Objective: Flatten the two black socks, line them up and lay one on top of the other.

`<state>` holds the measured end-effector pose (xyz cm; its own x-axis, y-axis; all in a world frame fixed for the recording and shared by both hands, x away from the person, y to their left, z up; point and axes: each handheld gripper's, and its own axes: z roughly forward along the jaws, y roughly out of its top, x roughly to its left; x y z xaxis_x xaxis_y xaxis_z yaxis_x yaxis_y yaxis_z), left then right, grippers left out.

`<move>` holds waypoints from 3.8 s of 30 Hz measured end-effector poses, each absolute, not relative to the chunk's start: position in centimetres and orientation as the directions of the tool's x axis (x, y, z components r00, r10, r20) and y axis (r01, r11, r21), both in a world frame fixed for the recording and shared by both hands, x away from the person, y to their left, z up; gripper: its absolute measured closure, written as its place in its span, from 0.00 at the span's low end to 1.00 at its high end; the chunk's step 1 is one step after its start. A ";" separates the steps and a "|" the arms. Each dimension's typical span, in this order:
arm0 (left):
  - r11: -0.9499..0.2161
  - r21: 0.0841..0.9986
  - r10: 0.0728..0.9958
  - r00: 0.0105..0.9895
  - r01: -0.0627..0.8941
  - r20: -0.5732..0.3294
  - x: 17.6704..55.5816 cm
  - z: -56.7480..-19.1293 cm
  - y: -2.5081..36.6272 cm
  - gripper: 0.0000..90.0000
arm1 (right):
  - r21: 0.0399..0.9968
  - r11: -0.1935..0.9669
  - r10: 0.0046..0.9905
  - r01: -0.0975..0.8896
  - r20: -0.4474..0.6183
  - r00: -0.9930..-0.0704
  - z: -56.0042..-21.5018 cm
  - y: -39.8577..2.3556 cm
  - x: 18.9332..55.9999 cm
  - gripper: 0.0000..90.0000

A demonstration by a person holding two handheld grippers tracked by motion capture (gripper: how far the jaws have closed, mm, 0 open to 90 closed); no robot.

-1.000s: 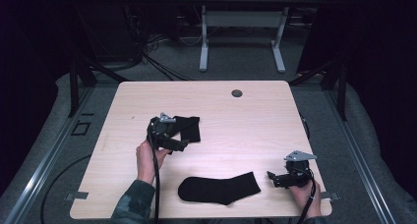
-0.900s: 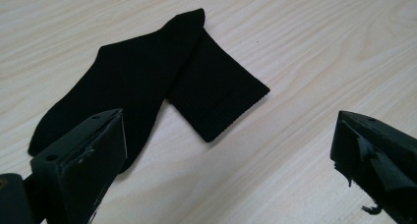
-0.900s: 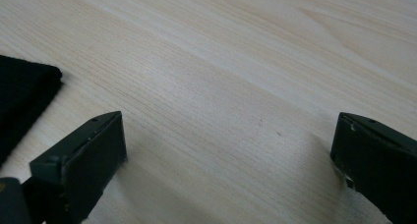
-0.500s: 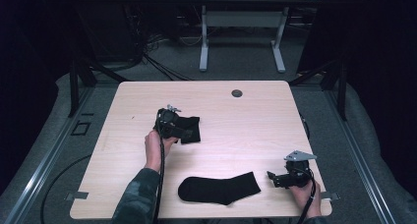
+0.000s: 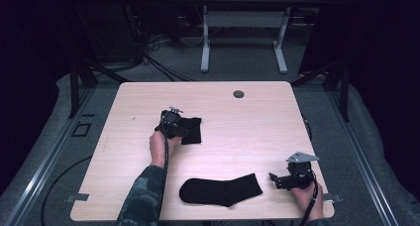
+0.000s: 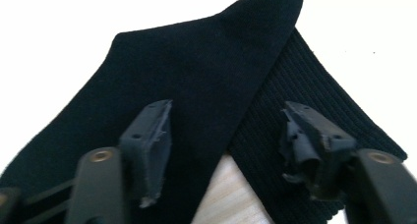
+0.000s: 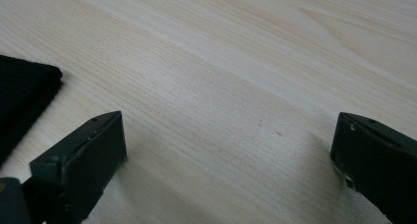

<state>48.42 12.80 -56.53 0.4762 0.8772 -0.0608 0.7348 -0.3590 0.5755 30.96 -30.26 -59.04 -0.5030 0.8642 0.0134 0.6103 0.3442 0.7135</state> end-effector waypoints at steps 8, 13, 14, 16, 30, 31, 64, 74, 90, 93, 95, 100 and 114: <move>-0.355 0.601 0.885 0.465 0.716 -0.032 47.6 -56.6 13.2 0.86 | 0.714 0.343 0.865 0.610 0.014 -0.502 -59.0 -30.3 30.9 0.00; -0.357 0.595 0.887 0.461 0.720 -0.026 47.5 -56.5 13.1 0.92 | 0.713 0.346 0.864 0.610 0.011 -0.503 -59.0 -30.3 31.0 0.00; -0.357 0.595 0.887 0.461 0.720 -0.026 47.5 -56.5 13.1 0.92 | 0.713 0.346 0.864 0.610 0.011 -0.503 -59.0 -30.3 31.0 0.00; -0.334 0.605 0.890 0.452 0.723 -0.048 47.2 -56.2 13.3 0.93 | 0.713 0.346 0.864 0.610 0.011 -0.503 -59.0 -30.3 31.0 0.00; -0.320 0.712 0.853 0.518 0.625 -0.070 43.0 -50.8 13.2 0.93 | 0.713 0.345 0.865 0.610 0.011 -0.502 -59.0 -30.3 31.0 0.00; -0.320 0.725 0.844 0.531 0.610 -0.074 42.3 -50.2 12.7 0.93 | 0.712 0.347 0.865 0.611 0.009 -0.501 -59.0 -30.3 31.0 0.00; -0.473 0.603 0.727 0.671 0.643 -0.145 39.5 -54.9 2.4 0.68 | 0.714 0.343 0.866 0.610 0.012 -0.500 -59.0 -30.3 31.0 0.00; -0.463 0.680 0.717 0.691 0.569 -0.090 38.8 -51.5 5.6 0.22 | 0.712 0.344 0.867 0.612 0.010 -0.499 -59.0 -30.3 30.9 0.00; -0.576 0.623 0.641 0.765 0.529 -0.057 37.5 -53.3 9.0 0.26 | 0.746 0.320 0.820 0.584 0.090 -0.565 -54.7 -28.6 31.0 0.30; -0.617 0.607 0.603 0.797 0.501 -0.044 37.2 -53.6 8.2 0.32 | 0.758 0.358 0.773 0.545 0.087 -0.629 -53.2 -26.1 31.2 0.40; -0.636 0.597 0.587 0.809 0.489 -0.037 37.1 -53.9 7.7 0.33 | 0.751 0.393 0.733 0.530 0.092 -0.674 -52.6 -24.2 31.5 0.43; -0.678 0.565 0.556 0.831 0.469 -0.023 37.0 -54.7 7.0 0.40 | 0.728 0.483 0.654 0.487 0.070 -0.753 -52.8 -19.5 32.2 0.51; -0.739 0.516 0.519 0.854 0.433 0.026 36.7 -55.9 6.9 0.75 | 0.599 0.629 0.611 0.495 0.014 -0.792 -56.4 -14.3 34.0 0.79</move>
